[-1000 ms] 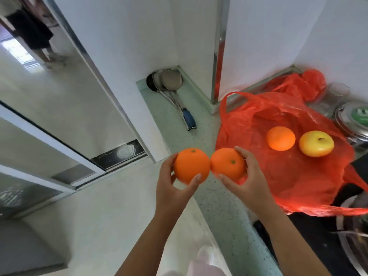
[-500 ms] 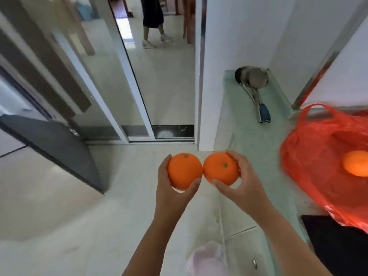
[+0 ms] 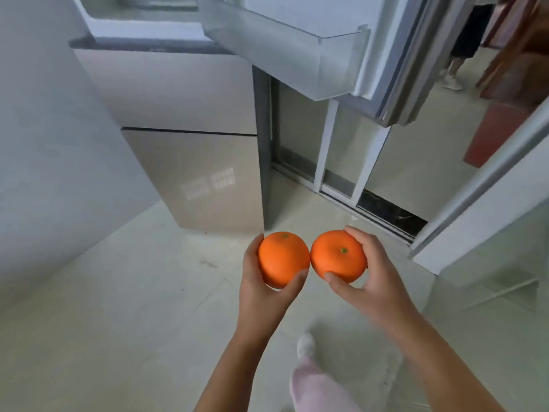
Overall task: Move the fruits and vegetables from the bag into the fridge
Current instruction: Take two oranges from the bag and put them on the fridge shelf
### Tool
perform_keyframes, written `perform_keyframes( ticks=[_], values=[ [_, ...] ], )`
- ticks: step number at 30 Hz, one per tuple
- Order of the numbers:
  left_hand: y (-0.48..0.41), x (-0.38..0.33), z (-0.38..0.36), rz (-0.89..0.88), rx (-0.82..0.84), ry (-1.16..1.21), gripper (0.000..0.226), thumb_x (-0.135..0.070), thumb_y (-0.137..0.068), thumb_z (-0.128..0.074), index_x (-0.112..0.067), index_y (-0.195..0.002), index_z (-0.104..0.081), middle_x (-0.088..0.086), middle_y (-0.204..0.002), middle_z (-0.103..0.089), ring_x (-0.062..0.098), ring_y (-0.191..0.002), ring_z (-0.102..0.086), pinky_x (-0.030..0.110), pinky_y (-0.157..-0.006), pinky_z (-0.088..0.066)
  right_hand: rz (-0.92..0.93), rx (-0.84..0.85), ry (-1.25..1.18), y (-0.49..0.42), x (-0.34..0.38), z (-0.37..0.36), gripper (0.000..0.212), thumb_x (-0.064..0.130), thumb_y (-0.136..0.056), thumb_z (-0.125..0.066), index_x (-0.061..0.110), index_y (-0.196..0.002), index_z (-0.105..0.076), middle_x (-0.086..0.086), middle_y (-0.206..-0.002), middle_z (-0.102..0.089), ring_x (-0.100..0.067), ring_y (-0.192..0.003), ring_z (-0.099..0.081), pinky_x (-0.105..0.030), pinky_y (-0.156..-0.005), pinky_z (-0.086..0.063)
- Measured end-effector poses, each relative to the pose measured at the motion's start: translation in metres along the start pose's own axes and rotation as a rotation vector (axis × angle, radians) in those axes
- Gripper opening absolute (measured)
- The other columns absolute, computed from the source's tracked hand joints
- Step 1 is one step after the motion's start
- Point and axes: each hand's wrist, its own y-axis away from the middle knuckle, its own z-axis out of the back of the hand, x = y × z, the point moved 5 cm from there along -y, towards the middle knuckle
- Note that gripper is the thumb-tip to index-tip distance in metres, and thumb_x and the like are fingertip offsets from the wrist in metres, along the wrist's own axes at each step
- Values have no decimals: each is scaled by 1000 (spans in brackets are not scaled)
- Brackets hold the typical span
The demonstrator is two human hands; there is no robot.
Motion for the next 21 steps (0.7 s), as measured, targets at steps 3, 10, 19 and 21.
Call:
perform_keyframes(
  ticks=[3,10,19,21],
  values=[
    [-13,8,28,13,-88,18,68,-27,-69,-80,-49,-113,-32,-34,-113,-37,-24,-96,-42,-1,-67,-40,49,67,-27,-29,16,-30,69,48,-63,-67,38,-124,-35,24,-120,-41,16,-108,-40,2,-77,-34],
    [-97,15,85,61,-230,-59,73,-36,-67,-80,-44,-120,-31,-20,-119,-40,-3,-100,-47,0,-66,-42,104,187,-92,-128,30,-97,70,50,-64,-69,36,-125,-38,20,-121,-44,14,-108,-42,0,-76,-37],
    [-217,-16,151,-30,-458,-121,77,-28,-66,-82,-41,-124,-32,-31,-115,-39,-20,-99,-43,-2,-69,-39,163,303,-200,-272,70,-156,78,59,-58,-66,37,-126,-37,17,-123,-42,6,-107,-44,-6,-66,-43],
    [-231,-14,164,-5,-525,-97,76,-31,-66,-82,-42,-123,-34,-31,-114,-40,-20,-98,-44,0,-67,-40,165,326,-242,-295,78,-169,77,58,-58,-67,36,-126,-38,18,-122,-43,9,-107,-44,-3,-69,-42]
  ],
)
